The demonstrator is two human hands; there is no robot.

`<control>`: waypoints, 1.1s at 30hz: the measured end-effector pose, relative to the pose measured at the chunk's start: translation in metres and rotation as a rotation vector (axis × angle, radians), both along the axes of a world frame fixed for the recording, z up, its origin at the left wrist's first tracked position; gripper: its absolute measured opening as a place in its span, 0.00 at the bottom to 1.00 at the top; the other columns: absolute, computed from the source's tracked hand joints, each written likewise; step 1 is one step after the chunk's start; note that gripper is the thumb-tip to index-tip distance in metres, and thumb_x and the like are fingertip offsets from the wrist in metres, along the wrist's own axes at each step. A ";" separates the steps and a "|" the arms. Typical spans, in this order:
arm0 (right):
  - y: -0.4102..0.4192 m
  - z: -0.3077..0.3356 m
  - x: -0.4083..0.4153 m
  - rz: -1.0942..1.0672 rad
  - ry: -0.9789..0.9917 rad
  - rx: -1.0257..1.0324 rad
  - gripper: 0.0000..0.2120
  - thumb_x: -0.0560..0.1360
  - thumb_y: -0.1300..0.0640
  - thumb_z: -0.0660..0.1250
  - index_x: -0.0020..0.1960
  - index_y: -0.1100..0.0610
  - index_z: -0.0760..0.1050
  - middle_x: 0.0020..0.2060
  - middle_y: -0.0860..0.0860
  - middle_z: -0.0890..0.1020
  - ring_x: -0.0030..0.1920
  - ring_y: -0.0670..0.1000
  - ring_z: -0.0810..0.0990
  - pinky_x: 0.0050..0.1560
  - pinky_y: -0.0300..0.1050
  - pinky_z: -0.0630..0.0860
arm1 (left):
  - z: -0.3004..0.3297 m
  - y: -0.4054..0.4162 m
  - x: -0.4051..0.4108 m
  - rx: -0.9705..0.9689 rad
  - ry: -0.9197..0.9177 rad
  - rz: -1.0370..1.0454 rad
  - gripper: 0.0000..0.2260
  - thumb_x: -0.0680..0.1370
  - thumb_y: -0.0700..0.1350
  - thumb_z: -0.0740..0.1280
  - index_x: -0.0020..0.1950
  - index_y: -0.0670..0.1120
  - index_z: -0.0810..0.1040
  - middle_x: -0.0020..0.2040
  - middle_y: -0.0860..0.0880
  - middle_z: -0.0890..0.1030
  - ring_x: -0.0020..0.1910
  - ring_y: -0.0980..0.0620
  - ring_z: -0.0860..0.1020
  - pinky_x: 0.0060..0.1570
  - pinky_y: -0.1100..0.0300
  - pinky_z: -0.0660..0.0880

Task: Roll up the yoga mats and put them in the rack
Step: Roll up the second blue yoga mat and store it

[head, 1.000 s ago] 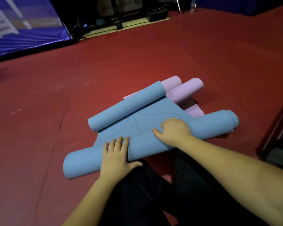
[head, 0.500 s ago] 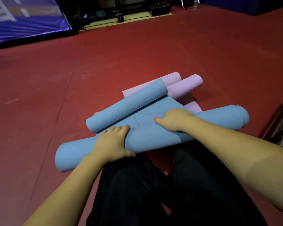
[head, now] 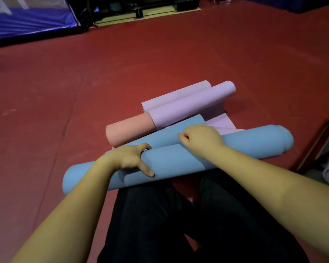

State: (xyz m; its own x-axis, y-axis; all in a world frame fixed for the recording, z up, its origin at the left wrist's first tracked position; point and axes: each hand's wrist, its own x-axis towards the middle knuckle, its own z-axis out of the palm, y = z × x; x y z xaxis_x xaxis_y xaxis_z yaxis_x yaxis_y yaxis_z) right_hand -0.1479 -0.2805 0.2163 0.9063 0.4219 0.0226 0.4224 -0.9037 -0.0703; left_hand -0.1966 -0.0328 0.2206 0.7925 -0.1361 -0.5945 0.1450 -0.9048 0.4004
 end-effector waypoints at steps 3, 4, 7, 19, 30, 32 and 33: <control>-0.004 -0.012 -0.013 -0.002 -0.020 0.027 0.24 0.80 0.40 0.54 0.51 0.60 0.77 0.49 0.57 0.79 0.54 0.59 0.76 0.49 0.51 0.70 | -0.008 0.007 0.014 -0.123 0.099 0.080 0.34 0.56 0.57 0.82 0.59 0.61 0.73 0.57 0.56 0.80 0.57 0.53 0.79 0.63 0.51 0.73; -0.004 -0.018 -0.020 0.009 -0.032 0.025 0.28 0.78 0.37 0.53 0.49 0.61 0.77 0.47 0.59 0.79 0.51 0.60 0.77 0.49 0.52 0.72 | -0.011 0.009 0.019 -0.175 0.136 0.109 0.33 0.56 0.55 0.82 0.58 0.59 0.75 0.57 0.55 0.81 0.56 0.52 0.80 0.63 0.50 0.74; -0.002 -0.032 -0.031 -0.015 -0.110 0.013 0.31 0.72 0.33 0.51 0.39 0.59 0.77 0.35 0.57 0.79 0.39 0.59 0.79 0.44 0.51 0.74 | -0.011 0.010 0.026 -0.289 0.226 0.151 0.32 0.57 0.49 0.82 0.60 0.55 0.77 0.58 0.50 0.83 0.56 0.49 0.82 0.62 0.50 0.76; 0.005 -0.020 -0.010 -0.054 -0.046 -0.030 0.34 0.75 0.32 0.48 0.51 0.59 0.79 0.48 0.57 0.82 0.52 0.59 0.78 0.53 0.50 0.71 | -0.046 0.009 -0.020 0.095 -0.673 0.011 0.34 0.69 0.72 0.58 0.68 0.55 0.78 0.55 0.54 0.76 0.55 0.49 0.71 0.57 0.52 0.70; 0.009 -0.010 -0.004 -0.072 0.026 -0.048 0.32 0.78 0.33 0.52 0.57 0.58 0.79 0.54 0.57 0.82 0.56 0.59 0.78 0.53 0.49 0.73 | -0.060 -0.013 -0.045 0.448 -0.757 -0.077 0.48 0.59 0.76 0.62 0.71 0.47 0.70 0.64 0.46 0.76 0.61 0.41 0.75 0.58 0.40 0.70; 0.007 -0.006 -0.004 -0.073 0.041 -0.057 0.32 0.78 0.33 0.51 0.57 0.58 0.80 0.54 0.58 0.82 0.56 0.59 0.79 0.53 0.49 0.73 | -0.052 -0.014 -0.042 0.423 -0.746 -0.070 0.47 0.59 0.76 0.60 0.71 0.48 0.71 0.64 0.48 0.77 0.60 0.42 0.75 0.58 0.41 0.70; 0.005 -0.004 -0.004 -0.070 0.048 -0.059 0.33 0.78 0.33 0.51 0.57 0.58 0.80 0.54 0.58 0.82 0.56 0.59 0.79 0.52 0.49 0.73 | -0.049 -0.014 -0.041 0.413 -0.737 -0.073 0.47 0.59 0.76 0.59 0.71 0.49 0.71 0.64 0.48 0.77 0.61 0.41 0.75 0.59 0.41 0.70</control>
State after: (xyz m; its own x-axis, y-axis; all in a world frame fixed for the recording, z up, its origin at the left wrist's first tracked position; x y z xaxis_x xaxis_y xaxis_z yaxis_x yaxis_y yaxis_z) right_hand -0.1514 -0.2755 0.2125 0.9330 0.3570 -0.0451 0.3557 -0.9339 -0.0346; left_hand -0.2377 -0.0470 0.1716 0.9945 -0.0877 0.0576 -0.0881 -0.9961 0.0044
